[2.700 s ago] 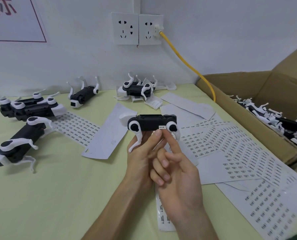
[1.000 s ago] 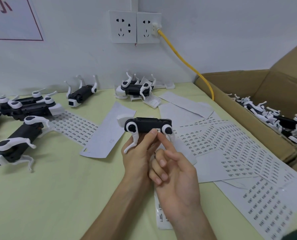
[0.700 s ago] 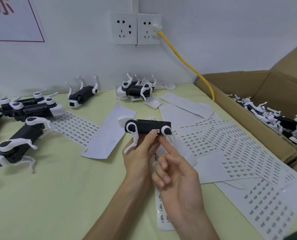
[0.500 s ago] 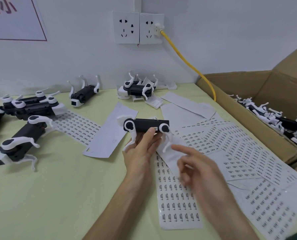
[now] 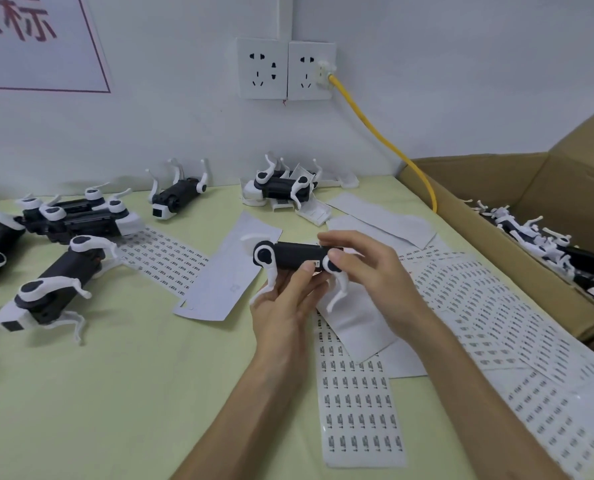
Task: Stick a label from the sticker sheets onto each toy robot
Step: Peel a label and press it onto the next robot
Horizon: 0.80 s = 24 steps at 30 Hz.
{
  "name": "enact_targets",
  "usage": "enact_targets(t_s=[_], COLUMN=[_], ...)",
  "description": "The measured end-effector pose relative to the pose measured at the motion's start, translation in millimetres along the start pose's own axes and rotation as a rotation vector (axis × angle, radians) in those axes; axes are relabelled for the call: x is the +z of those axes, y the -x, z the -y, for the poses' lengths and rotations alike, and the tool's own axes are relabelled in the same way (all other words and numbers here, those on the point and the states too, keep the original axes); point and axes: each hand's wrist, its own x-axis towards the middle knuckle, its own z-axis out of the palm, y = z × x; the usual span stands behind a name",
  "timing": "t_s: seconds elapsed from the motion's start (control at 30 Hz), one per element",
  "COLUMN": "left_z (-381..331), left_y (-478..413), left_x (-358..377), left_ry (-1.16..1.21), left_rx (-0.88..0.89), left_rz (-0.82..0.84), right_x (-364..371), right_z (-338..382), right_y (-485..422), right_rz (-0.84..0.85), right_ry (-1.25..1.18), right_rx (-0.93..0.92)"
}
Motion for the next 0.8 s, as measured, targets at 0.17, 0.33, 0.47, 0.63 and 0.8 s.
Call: enact_targets(t_s=[0.17, 0.33, 0.47, 0.63, 0.8], left_z=[4.2, 8.4, 10.0, 11.6, 12.8], left_y=[-4.6, -4.1, -6.5, -6.8, -6.6], left_x=[-6.0, -5.8, -8.8, -9.9, -8.1], left_ry=[0.015, 0.000, -0.080, -0.129, -0.155], left_rx=[-0.003, 0.010, 0.047, 0.044, 0.107], left_rz=[0.065, 0.077, -0.008, -0.035, -0.036], right_x=[8.0, 7.8, 11.0, 13.6, 14.6], right_z=[-15.0, -17.3, -20.3, -22.4, -22.4], right_y=[4.0, 4.6, 5.1, 4.6, 4.9], right_rz=[-0.093, -0.091, -0.080, -0.081, -0.086], right_ry=[-0.096, -0.076, -0.054, -0.049, -0.069], right_rx=[-0.052, -0.101, -0.106, -0.102, -0.105])
